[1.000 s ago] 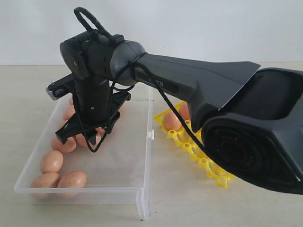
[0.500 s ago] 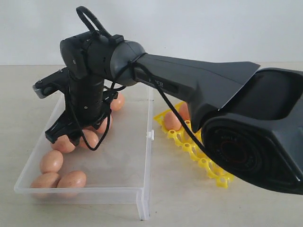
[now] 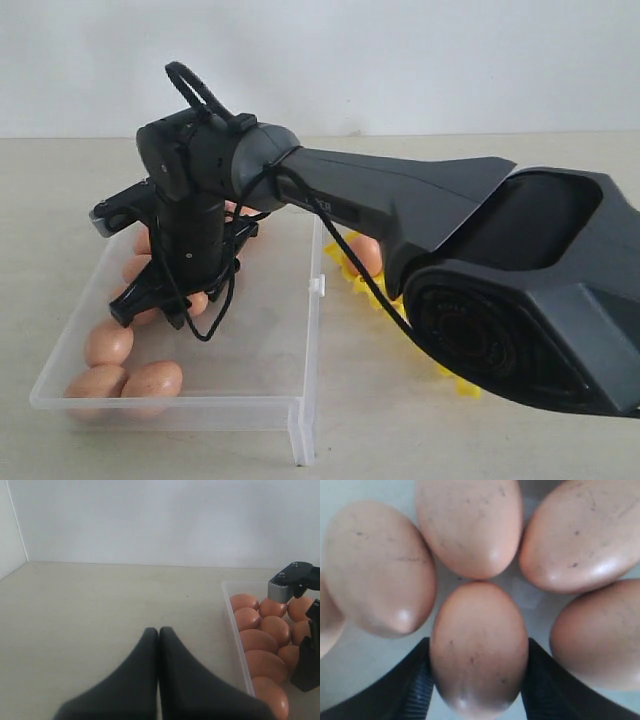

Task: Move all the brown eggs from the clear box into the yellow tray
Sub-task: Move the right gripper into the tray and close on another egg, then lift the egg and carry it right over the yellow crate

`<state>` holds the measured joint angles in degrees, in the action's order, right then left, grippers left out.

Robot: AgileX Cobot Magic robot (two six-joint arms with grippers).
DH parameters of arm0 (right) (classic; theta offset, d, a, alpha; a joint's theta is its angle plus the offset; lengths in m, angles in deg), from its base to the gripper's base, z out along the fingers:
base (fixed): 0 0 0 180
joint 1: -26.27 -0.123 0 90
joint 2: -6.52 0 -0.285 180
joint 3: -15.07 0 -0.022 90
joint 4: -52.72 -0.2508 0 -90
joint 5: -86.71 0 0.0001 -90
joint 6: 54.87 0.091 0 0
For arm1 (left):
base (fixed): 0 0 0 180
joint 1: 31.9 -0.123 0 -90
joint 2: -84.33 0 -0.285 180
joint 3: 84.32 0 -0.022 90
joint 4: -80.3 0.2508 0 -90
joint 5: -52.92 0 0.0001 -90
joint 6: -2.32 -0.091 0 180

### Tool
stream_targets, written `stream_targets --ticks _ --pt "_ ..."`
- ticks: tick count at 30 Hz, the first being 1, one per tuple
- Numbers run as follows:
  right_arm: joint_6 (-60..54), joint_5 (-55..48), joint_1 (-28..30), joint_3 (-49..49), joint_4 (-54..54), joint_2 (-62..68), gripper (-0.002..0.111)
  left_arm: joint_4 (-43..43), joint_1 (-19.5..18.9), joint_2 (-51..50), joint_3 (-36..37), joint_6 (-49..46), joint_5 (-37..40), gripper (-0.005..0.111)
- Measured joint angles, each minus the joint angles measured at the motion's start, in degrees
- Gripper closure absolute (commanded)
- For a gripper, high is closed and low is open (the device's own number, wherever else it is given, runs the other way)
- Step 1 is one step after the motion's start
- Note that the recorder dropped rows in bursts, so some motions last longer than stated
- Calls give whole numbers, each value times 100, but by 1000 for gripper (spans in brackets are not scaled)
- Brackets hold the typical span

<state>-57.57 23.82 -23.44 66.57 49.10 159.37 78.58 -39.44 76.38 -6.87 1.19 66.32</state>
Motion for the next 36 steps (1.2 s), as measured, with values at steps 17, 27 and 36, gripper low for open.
stream_targets --ticks 17,27,36 --pt "576 73 -87 -22 47 -885 109 0 0 0 0 0 0 111" --pt "1441 3982 -470 -3489 748 -2901 109 0 0 0 0 0 0 111" --pt "1841 8431 1579 -8326 829 -5611 109 0 0 0 0 0 0 111"
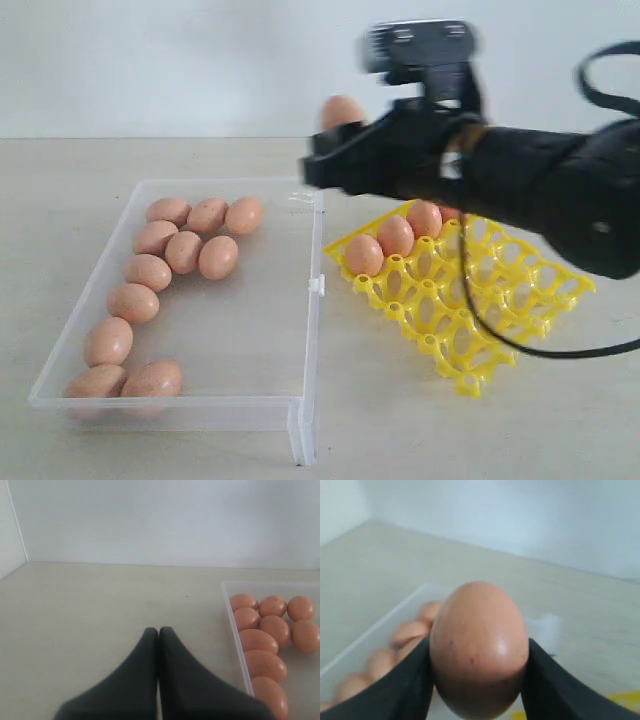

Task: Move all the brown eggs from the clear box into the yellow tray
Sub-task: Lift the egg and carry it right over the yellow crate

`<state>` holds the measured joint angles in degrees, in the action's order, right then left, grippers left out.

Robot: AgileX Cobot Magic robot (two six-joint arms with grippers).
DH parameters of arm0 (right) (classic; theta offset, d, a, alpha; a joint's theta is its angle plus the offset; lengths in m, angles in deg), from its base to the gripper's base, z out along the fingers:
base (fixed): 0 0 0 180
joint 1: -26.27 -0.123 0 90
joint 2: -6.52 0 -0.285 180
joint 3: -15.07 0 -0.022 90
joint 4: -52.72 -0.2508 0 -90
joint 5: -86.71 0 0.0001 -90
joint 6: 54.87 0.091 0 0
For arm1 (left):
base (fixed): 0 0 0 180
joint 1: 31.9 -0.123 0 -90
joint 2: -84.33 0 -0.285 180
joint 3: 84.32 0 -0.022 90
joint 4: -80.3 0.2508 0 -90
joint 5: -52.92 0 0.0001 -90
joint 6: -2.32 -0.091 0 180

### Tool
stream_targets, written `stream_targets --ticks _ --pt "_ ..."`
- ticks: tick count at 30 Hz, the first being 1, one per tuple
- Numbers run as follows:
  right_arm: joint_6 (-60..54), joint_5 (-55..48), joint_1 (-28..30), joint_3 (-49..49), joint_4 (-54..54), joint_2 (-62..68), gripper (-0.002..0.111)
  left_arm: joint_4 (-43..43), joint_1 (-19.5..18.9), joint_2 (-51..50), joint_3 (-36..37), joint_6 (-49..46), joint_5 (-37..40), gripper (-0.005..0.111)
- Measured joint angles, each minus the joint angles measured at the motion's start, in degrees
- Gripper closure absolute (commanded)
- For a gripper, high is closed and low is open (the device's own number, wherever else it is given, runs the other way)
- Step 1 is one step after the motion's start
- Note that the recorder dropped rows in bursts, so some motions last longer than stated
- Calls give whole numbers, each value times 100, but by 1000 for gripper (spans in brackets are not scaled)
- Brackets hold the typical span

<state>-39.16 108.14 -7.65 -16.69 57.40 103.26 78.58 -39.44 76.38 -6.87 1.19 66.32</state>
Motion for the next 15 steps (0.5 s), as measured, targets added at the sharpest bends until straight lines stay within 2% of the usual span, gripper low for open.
stream_targets --ticks 2,4,6,9,11,13,15 --pt "-68 460 789 -384 -671 -96 109 0 0 0 0 0 0 111" --pt "-57 650 1473 -468 -905 -62 109 0 0 0 0 0 0 111" --pt "285 824 2068 -437 -237 65 109 0 0 0 0 0 0 111" --pt "1979 1685 2935 -185 2826 407 109 0 0 0 0 0 0 111" --pt "3523 2968 3395 242 5293 806 109 0 0 0 0 0 0 111" --pt "4557 4026 3638 671 7024 1254 109 0 0 0 0 0 0 111" --pt "5275 4537 3764 948 8274 1658 109 0 0 0 0 0 0 111"
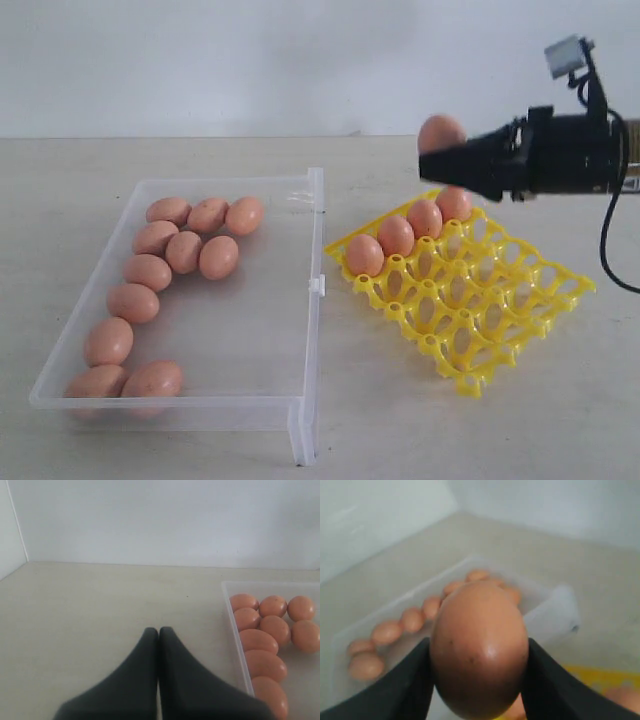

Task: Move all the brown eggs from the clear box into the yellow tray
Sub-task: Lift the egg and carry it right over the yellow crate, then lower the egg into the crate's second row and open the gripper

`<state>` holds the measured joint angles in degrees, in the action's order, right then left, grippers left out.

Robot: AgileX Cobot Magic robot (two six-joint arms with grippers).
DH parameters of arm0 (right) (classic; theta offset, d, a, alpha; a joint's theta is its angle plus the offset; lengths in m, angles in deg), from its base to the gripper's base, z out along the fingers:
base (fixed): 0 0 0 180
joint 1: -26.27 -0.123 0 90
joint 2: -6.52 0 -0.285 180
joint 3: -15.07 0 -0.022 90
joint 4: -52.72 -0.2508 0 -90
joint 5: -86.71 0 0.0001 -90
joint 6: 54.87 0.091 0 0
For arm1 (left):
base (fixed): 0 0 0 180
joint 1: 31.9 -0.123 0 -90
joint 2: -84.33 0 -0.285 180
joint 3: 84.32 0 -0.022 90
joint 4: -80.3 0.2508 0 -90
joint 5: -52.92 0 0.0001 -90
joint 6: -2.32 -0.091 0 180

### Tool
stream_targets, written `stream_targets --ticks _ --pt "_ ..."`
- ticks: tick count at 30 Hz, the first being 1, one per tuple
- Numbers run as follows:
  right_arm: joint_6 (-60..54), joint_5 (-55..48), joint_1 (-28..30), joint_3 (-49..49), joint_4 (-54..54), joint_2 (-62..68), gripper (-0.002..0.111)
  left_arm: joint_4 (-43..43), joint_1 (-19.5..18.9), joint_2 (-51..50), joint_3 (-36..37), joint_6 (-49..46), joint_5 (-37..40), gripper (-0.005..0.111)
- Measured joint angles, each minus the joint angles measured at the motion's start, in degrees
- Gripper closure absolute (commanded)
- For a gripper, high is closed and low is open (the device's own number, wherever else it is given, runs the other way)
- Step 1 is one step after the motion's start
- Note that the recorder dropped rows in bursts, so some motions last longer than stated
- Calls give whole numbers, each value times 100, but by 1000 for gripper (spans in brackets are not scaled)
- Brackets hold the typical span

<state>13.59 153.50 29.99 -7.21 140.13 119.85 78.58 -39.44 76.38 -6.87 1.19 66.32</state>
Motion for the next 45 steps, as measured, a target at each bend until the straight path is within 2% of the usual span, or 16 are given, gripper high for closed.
stream_targets --ticks 4,9,17,33,36,41,45 --pt "353 139 23 50 682 560 109 0 0 0 0 0 0 111" --pt "119 132 -361 60 633 955 109 0 0 0 0 0 0 111" --pt "-86 -740 -944 84 378 1068 109 0 0 0 0 0 0 111" --pt "-90 -1380 -962 94 667 1068 107 0 0 0 0 0 0 111" --pt "-90 -1403 -962 94 676 1068 98 0 0 0 0 0 0 111" --pt "-90 -1452 -971 94 676 1068 67 0 0 0 0 0 0 111" --pt "-79 -1475 -971 94 652 1068 51 0 0 0 0 0 0 111"
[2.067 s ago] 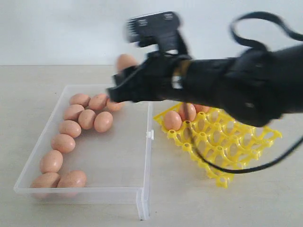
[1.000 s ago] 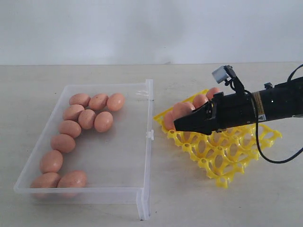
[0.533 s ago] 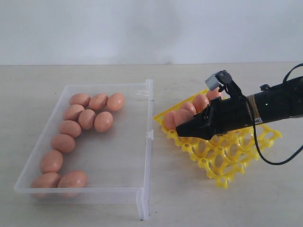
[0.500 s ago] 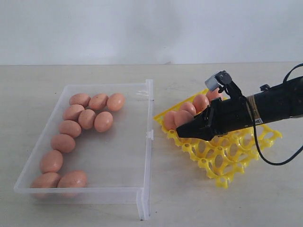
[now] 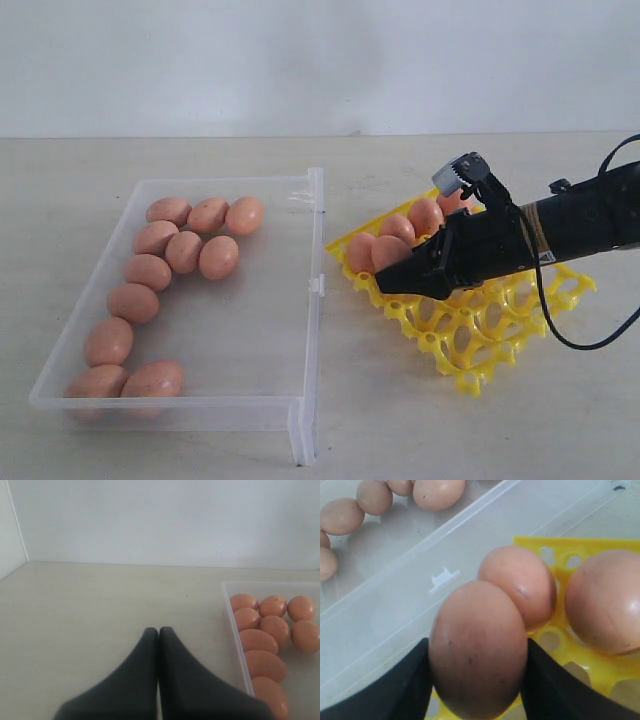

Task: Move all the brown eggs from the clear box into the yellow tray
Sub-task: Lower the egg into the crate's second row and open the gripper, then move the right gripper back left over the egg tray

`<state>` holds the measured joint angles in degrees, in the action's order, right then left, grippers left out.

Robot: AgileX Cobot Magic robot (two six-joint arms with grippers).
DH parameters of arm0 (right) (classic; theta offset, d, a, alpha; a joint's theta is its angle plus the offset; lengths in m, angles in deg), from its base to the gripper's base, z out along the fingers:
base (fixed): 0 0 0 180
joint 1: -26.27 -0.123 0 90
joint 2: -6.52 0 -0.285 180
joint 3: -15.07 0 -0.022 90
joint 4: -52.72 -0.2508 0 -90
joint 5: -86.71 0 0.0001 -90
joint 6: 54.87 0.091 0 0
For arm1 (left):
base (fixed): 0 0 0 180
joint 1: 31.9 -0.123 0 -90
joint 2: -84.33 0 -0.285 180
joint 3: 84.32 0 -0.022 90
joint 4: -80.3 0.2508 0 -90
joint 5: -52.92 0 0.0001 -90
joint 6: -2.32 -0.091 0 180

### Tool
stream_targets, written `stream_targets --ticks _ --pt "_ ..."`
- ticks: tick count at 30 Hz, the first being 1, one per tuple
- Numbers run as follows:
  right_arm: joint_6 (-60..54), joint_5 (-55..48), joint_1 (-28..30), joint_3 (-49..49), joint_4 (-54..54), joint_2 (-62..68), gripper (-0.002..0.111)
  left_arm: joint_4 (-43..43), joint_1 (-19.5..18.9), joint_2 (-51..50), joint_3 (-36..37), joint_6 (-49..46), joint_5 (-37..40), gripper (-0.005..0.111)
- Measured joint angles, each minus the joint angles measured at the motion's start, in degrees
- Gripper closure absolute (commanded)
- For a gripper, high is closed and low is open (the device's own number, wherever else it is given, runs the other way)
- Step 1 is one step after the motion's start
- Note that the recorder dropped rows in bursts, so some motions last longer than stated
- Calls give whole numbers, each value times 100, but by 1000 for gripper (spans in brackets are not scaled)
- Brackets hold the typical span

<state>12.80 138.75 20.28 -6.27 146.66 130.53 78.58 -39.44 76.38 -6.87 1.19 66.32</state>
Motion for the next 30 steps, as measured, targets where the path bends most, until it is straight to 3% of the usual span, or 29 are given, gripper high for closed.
stream_targets --ticks 15,24,26,28,30 --pt "220 -4 0 0 -23 -27 49 0 0 0 0 0 0 111" --pt "242 -558 0 0 -56 -810 49 0 0 0 0 0 0 111" --pt "368 -603 0 0 -56 -1051 63 0 0 0 0 0 0 111" --pt "874 -680 0 0 86 -1224 101 0 0 0 0 0 0 111" --pt "1557 -732 0 0 423 -1390 109 0 0 0 0 0 0 111"
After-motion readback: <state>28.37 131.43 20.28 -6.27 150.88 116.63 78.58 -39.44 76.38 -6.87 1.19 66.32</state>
